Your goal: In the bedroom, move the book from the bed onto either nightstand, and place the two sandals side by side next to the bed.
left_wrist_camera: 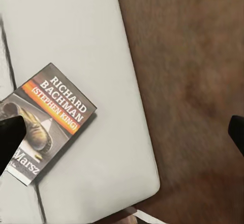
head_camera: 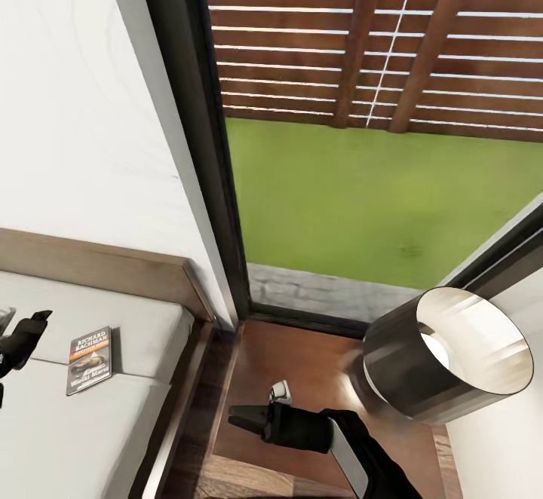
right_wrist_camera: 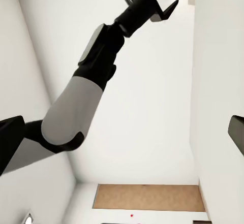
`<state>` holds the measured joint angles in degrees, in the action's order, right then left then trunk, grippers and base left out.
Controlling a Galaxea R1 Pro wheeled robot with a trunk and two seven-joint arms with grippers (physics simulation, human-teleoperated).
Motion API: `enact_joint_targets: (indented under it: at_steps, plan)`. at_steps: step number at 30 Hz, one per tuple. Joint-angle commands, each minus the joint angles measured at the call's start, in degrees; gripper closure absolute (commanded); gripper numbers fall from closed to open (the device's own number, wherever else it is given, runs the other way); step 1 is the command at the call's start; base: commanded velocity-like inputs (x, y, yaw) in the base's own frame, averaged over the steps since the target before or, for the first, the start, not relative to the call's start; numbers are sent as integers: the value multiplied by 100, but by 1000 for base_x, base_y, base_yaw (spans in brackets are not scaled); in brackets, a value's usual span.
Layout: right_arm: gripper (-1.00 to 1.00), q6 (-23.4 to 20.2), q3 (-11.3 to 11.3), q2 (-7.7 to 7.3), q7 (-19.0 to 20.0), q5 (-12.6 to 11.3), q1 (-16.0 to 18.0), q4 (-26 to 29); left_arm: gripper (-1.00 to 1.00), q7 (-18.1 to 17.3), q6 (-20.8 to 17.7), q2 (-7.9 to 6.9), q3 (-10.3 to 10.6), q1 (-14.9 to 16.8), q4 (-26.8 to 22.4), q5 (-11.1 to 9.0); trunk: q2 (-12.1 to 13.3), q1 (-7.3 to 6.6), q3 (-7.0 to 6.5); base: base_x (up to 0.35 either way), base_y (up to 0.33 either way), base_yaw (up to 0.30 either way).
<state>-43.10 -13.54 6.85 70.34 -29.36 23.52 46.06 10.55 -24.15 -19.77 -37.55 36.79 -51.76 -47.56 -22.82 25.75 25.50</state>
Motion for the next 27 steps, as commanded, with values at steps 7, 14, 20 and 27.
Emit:
enact_joint_targets:
  at_steps: [7,14,20,27]
  plan:
    - [-100,-41,-9,-2,-3,-35,4,0,-100,509,13,43,7,364,-37,-51,-10,3,9,0,0,0]
    - [-100,-41,-9,-1,5,-35,4,0,-100,902,21,33,11,749,-42,-39,-10,3,9,0,0,0]
    - [-100,-41,-9,-2,6,-35,4,0,-100,925,24,49,14,781,-25,-30,-10,3,9,0,0,0]
    - [-100,-41,-9,-2,6,-35,4,0,-100,931,14,60,11,786,-10,-20,-10,3,9,0,0,0]
